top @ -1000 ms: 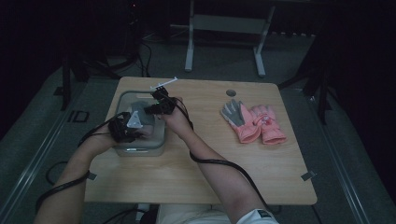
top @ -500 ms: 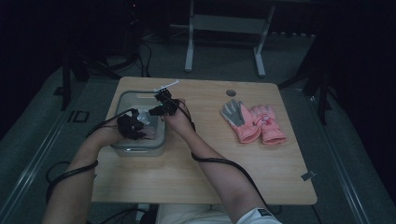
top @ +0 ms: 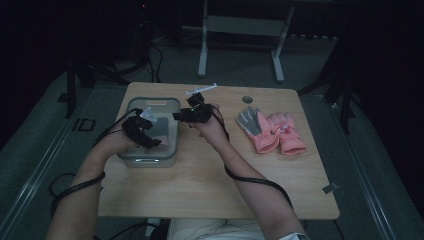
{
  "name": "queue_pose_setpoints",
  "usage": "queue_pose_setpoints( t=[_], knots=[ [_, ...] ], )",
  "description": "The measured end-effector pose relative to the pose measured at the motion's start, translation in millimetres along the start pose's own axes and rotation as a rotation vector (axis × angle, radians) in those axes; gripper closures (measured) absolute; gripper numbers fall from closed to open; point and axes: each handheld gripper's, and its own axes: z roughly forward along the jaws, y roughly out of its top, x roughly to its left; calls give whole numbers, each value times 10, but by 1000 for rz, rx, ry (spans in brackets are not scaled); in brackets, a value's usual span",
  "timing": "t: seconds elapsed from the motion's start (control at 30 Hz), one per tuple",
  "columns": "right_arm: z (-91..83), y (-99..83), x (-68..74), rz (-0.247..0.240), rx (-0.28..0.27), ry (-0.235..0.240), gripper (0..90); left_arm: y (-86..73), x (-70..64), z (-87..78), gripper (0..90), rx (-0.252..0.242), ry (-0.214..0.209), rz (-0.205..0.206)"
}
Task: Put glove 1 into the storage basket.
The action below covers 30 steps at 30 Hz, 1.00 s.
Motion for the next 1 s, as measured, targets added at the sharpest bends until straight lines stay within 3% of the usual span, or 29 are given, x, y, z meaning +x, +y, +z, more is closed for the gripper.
queue_pose_setpoints(
  t=[0.13, 0.2, 0.33, 0.57, 0.8, 1.0],
  knots=[
    [-203, -88, -34, -36, -13, -11, 570, 81, -88, -13, 86, -35, -44, -57],
    [-304, -138, -48, -45, -17, -10, 569, 127, -150, 4, 66, -38, -35, -56],
    [-455, -253, -105, -80, -4, -35, 564, 217, -268, 21, 24, -59, -71, -66],
    [-702, -467, -285, -91, -6, -48, 566, 406, -537, 48, 23, -134, -89, -43],
    [-925, -642, -487, -100, -4, -75, 602, 647, -848, 143, 20, -147, -123, 17],
    [-1157, -721, -682, -75, -30, -117, 601, 727, -1081, 216, 17, -206, -151, 37]
  ],
)
